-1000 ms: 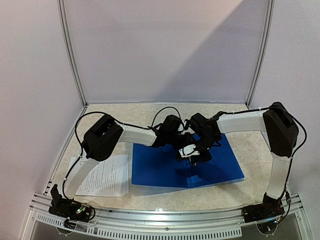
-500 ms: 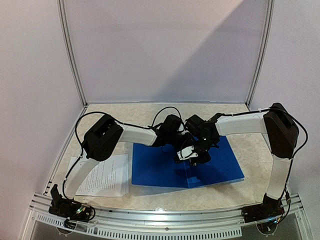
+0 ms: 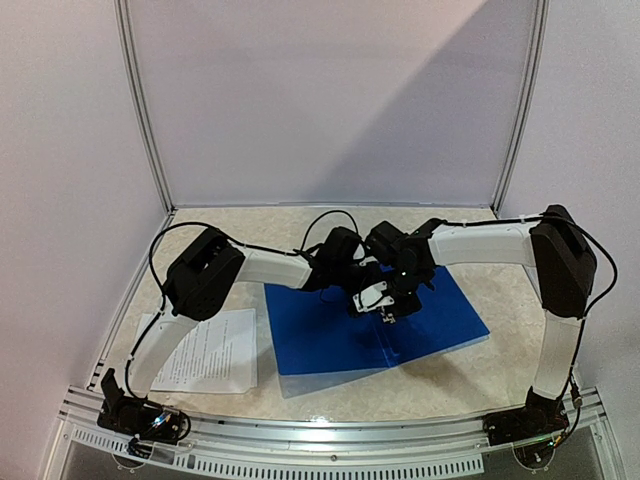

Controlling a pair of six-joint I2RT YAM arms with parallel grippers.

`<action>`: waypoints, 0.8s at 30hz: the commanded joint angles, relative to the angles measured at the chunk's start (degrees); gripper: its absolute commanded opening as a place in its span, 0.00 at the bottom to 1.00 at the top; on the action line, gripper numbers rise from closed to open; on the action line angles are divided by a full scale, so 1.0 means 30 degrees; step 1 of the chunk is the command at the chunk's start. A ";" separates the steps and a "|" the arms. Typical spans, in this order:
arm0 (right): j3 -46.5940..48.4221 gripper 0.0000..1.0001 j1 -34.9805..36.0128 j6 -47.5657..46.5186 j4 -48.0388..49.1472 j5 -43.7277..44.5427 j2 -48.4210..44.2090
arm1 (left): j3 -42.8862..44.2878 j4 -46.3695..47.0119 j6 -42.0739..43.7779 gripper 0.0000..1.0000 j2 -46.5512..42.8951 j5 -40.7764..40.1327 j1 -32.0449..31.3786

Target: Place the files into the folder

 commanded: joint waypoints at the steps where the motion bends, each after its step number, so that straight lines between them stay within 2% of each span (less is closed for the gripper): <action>1: 0.0288 0.10 -0.0310 0.0413 0.2060 0.2158 -0.0306 | -0.1127 -0.3810 0.0281 0.13 0.1596 -0.0143 0.0020; 9: 0.1197 0.20 -0.0304 0.1310 0.2632 0.0863 -0.2131 | -0.1329 -0.2913 0.0358 0.13 0.0595 -0.0056 0.0078; 15: 0.0363 0.37 -0.0293 0.2146 0.3125 0.0871 -0.3254 | -0.2076 -0.1041 0.0156 0.18 -0.1357 -0.0172 0.0021; 17: -0.0609 0.39 -0.0298 0.2541 0.3456 0.0687 -0.4201 | -0.2052 -0.1075 0.0228 0.22 -0.1913 -0.0394 0.0020; 21: -0.1716 0.41 -0.0990 0.3578 0.3804 -0.0333 -0.5975 | -0.1957 -0.1035 0.0924 0.37 -0.3284 -0.1012 0.0020; 24: -0.2389 0.42 -0.2724 0.5220 0.3901 -0.2748 -0.7318 | -0.1622 -0.2225 0.2034 0.46 -0.4633 -0.3366 -0.0269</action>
